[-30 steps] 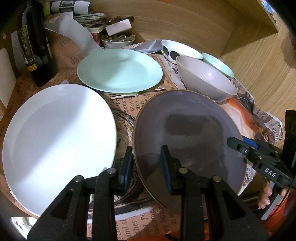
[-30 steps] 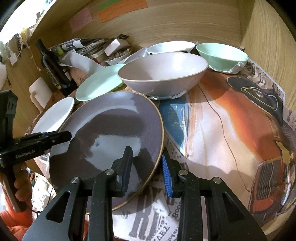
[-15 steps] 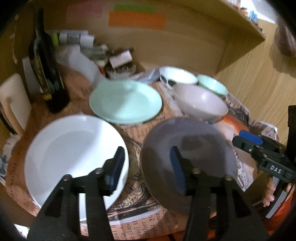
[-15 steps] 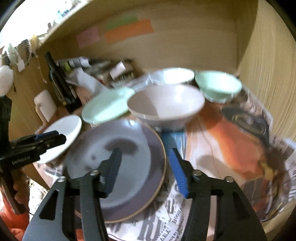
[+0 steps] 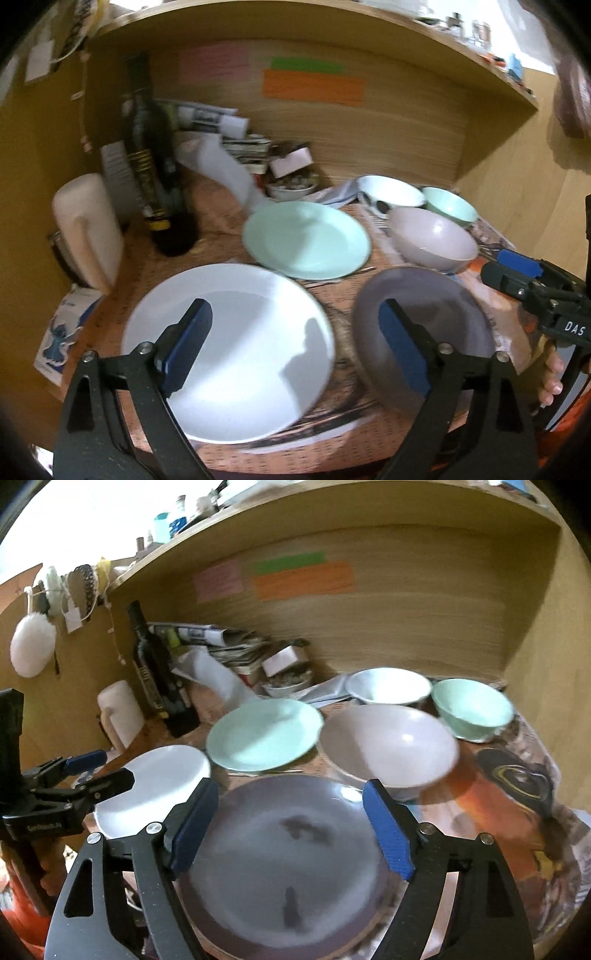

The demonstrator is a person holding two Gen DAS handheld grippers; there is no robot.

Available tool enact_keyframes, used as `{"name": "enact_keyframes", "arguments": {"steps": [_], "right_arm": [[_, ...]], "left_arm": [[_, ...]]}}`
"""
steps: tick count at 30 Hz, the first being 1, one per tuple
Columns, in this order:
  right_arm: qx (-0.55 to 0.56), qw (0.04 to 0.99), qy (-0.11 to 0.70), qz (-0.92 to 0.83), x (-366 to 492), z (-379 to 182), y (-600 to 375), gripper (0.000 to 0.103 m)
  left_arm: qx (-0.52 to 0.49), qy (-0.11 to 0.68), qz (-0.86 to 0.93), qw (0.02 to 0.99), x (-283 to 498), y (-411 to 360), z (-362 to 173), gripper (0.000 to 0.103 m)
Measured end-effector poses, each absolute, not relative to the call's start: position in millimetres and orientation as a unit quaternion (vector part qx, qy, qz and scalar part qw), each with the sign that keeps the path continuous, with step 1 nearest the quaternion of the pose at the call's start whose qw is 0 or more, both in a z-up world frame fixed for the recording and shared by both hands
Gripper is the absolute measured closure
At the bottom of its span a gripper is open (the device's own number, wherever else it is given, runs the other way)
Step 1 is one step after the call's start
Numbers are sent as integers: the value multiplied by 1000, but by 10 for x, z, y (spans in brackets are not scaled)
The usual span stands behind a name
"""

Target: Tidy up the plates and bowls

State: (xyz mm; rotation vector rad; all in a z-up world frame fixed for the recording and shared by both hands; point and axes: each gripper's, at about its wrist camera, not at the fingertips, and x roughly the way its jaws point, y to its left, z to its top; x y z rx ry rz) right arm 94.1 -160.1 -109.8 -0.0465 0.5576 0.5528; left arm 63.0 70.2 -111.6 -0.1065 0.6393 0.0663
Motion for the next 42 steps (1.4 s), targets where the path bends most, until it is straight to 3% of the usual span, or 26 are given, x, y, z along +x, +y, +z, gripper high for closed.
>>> {"name": "enact_keyframes", "arguments": {"steps": [17,21,25,31,33,38,42], "right_arm": [[-96,878,337,326,1171,-1377,-518,26],[-108,862,367,331,1239,-1505,-332,46],[-107,847,402,331,1336,-1612,-227,60],[-112,836,430,321,1461,-1697,-156,69],[-117,834,435,320,1483,-1716,-125,70],[-124,826,449,318,1549,-1742,-54,74],[-130,819,459,317,1575,-1754,-8,76]], "left_arm": [[-89,365,125,918,432,1853,-1555,8],[-95,374,123,914,409,1982,-1631,8],[-101,384,115,911,414,2078,-1680,22],[-112,391,103,908,428,2178,-1766,43],[-118,396,94,906,433,2195,-1802,56],[-120,399,75,906,432,2179,-1814,65],[-128,410,52,901,441,2151,-1844,65]]}}
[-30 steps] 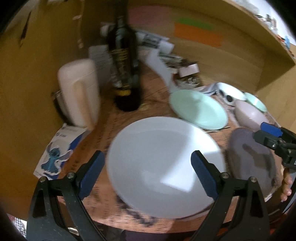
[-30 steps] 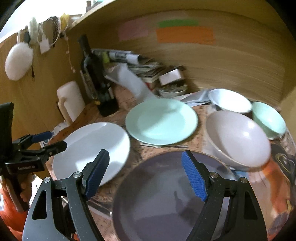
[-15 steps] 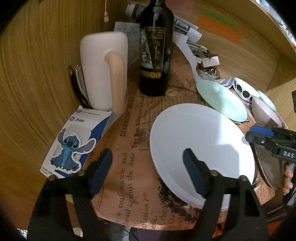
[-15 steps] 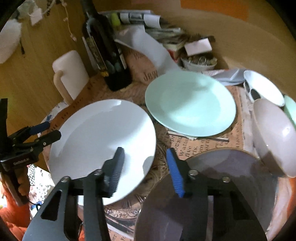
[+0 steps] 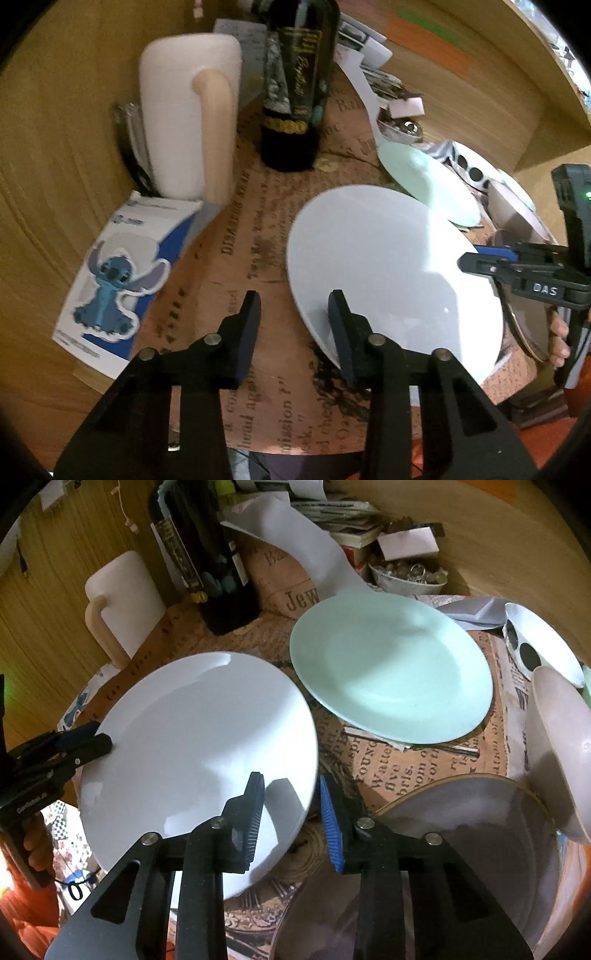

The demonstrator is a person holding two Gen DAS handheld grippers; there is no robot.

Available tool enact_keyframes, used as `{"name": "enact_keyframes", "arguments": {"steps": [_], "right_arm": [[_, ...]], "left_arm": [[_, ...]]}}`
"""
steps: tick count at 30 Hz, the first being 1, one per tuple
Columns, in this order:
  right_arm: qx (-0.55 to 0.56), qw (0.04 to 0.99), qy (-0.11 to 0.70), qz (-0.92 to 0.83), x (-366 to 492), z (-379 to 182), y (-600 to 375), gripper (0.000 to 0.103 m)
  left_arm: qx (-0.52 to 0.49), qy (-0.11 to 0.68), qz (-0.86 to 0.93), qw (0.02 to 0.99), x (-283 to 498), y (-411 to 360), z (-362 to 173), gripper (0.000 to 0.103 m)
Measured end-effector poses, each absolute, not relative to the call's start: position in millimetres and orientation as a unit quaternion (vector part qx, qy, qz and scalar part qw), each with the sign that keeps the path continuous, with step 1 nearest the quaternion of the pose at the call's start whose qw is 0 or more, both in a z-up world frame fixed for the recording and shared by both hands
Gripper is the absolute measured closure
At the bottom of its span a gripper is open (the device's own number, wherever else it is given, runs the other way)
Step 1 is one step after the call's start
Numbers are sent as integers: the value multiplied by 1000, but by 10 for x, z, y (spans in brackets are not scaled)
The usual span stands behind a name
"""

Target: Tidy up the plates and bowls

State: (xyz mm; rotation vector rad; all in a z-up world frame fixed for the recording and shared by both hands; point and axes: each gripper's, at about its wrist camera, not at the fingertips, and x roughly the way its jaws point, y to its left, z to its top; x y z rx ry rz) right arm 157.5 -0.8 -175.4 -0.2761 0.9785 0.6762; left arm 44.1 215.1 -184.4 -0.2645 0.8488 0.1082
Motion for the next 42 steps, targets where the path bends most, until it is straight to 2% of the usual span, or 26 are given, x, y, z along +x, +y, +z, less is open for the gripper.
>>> {"name": "enact_keyframes", "arguments": {"steps": [3,7,23,42], "right_arm": [[-132,817,462,319,1578,-1743,14,76],[-131,816,463,321,1585,-1747,10,76],[-118,829,442,321,1495,-1712,4,78],[-91,865,382,311,1279,-1366,-289,78]], "left_arm": [[-133,416,41,898,444,2134,-1853,65],[-139,421,17,896,466,2097,-1859,75],[-140,413,47,899,433,2078,-1792,75],[-115,358,38,926,369,1826,-1400,76]]}}
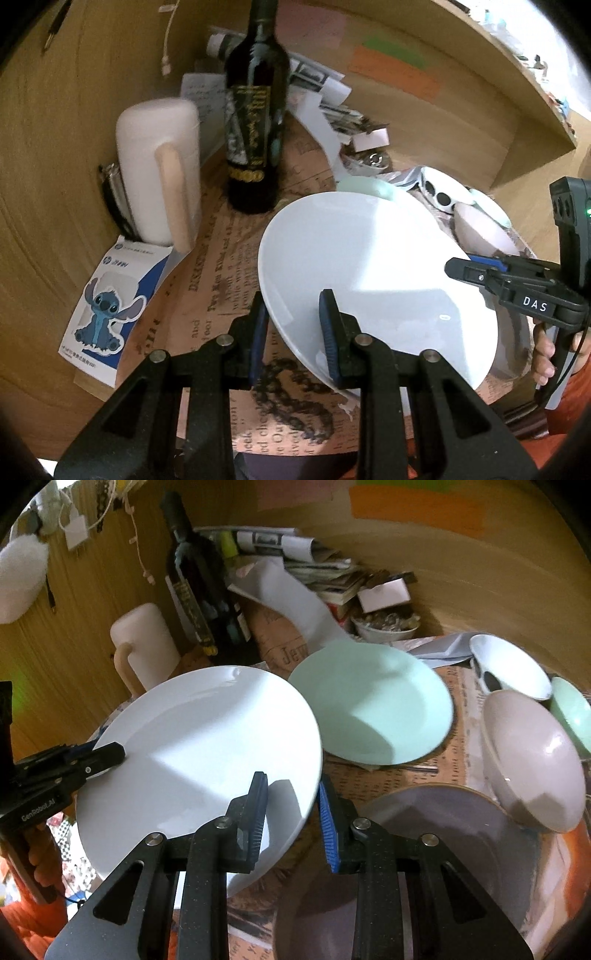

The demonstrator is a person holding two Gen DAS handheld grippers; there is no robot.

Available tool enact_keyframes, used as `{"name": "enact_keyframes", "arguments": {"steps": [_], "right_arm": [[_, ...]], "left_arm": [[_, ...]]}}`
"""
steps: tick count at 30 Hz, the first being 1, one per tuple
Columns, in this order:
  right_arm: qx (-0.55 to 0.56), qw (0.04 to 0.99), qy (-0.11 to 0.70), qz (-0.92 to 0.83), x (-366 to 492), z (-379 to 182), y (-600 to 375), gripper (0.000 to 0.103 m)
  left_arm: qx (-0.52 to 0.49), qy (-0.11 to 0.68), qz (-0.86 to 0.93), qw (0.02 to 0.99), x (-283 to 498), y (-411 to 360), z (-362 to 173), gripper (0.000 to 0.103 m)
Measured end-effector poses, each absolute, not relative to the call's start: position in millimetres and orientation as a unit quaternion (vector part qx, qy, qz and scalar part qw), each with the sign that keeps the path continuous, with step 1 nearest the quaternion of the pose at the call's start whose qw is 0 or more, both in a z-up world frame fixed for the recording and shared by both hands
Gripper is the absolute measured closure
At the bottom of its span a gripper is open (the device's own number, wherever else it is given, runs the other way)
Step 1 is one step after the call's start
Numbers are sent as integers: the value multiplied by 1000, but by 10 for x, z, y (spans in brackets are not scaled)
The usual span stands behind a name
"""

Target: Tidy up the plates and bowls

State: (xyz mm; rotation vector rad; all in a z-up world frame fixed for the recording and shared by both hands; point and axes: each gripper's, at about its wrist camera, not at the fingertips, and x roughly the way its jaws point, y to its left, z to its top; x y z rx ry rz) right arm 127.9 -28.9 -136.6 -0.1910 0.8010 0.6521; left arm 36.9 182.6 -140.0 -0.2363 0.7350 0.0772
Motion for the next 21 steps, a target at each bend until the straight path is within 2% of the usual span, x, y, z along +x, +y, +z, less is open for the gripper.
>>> {"name": "enact_keyframes", "arguments": {"steps": [21], "right_arm": [[-69,900,343,261,952,-1130,-1062,78]], "left_arm": [[-91,339,-29,936,468,1131,-1204,75]]}}
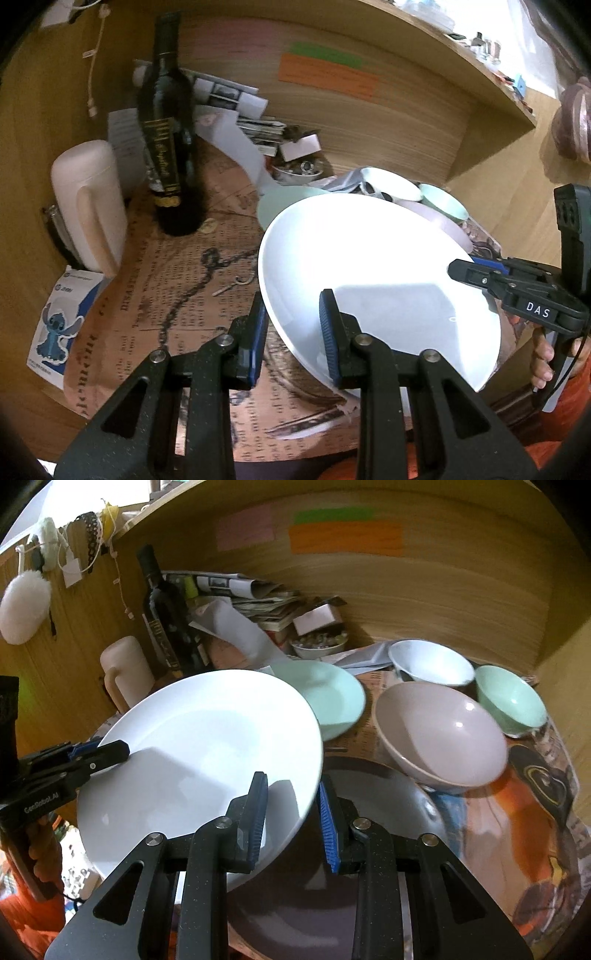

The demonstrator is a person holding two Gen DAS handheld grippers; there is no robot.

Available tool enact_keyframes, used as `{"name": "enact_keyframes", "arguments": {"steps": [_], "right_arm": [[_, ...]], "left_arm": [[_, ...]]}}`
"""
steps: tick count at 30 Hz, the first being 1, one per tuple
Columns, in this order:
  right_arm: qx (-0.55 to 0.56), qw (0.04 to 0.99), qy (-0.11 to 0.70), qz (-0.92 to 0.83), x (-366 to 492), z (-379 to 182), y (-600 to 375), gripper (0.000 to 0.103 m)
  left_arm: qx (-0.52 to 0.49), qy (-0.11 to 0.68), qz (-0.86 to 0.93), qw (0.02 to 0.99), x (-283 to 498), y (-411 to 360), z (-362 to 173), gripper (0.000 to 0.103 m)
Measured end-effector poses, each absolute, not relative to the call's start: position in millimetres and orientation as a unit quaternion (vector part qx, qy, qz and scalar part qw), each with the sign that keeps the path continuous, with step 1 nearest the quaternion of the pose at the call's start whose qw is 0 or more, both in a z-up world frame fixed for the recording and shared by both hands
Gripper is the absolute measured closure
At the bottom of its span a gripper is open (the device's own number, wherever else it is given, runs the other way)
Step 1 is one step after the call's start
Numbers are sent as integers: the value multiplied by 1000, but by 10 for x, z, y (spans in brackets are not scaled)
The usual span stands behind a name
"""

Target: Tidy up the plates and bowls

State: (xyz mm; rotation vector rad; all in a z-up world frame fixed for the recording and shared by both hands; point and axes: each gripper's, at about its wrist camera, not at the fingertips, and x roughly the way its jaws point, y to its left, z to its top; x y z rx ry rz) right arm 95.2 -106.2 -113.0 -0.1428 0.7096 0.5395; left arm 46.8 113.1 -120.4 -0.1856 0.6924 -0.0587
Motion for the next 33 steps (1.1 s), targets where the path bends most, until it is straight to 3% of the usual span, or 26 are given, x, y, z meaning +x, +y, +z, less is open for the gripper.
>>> {"name": "enact_keyframes", "arguments": {"steps": [33], "right_arm": [[-34,895,383,225,823,-1425,-1839,78]], "left_arm": [[-72,398,-70,912,552,431,-1491,75]]}}
